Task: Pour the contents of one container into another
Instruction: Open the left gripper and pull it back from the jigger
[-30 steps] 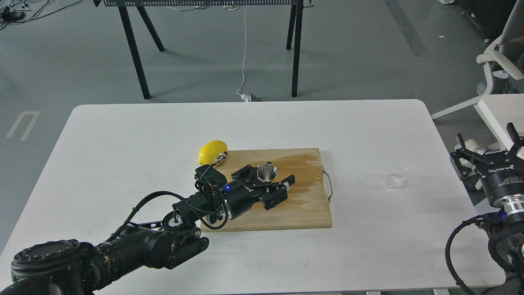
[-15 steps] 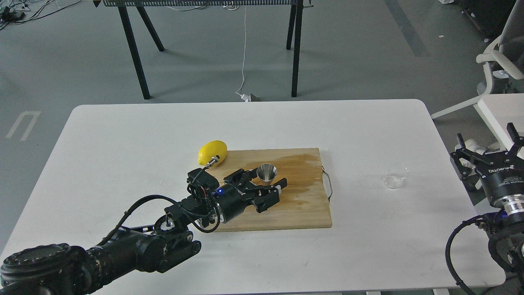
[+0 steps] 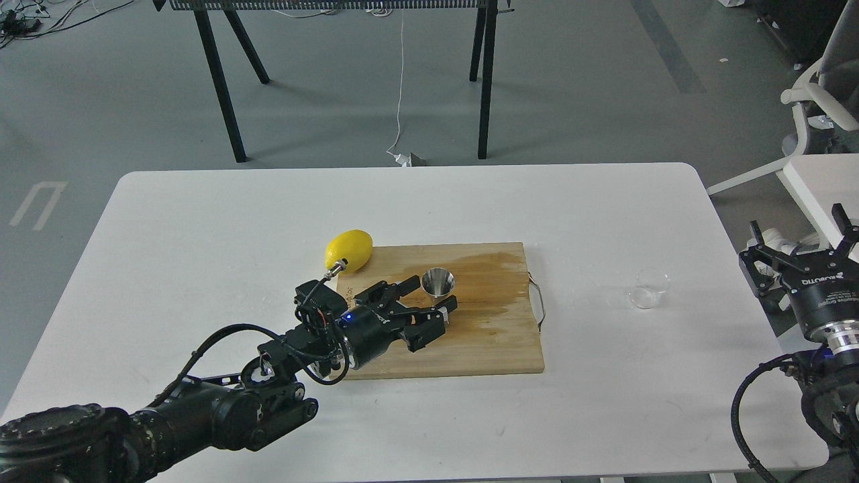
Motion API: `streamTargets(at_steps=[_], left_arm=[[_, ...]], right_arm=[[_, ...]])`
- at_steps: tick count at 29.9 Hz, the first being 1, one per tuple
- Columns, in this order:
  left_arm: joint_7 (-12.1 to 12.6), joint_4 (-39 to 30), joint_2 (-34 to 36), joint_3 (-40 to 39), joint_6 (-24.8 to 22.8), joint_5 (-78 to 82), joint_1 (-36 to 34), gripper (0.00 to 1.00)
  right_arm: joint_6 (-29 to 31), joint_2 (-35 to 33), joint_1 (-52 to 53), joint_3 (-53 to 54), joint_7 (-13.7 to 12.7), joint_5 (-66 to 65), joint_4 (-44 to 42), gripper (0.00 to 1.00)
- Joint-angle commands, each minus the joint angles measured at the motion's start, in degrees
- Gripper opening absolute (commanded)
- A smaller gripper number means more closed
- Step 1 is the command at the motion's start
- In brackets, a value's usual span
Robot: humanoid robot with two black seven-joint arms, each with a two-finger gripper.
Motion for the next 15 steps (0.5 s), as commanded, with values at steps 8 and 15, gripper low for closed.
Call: streamTargets(at_steps=[8,15], left_arm=[[0.0,-0.2,1.2,0.0,1.0,0.0,1.4,0.92],[0.0,-2.5,3.8,0.0,1.1,0.0,2.0,0.92]], right_arm=[[0.0,0.0,0.0,0.0,0.0,0.0,-0.1,0.99],[0.0,0.0,-0.2,0.0,0.0,0.0,-0.1,0.99]])
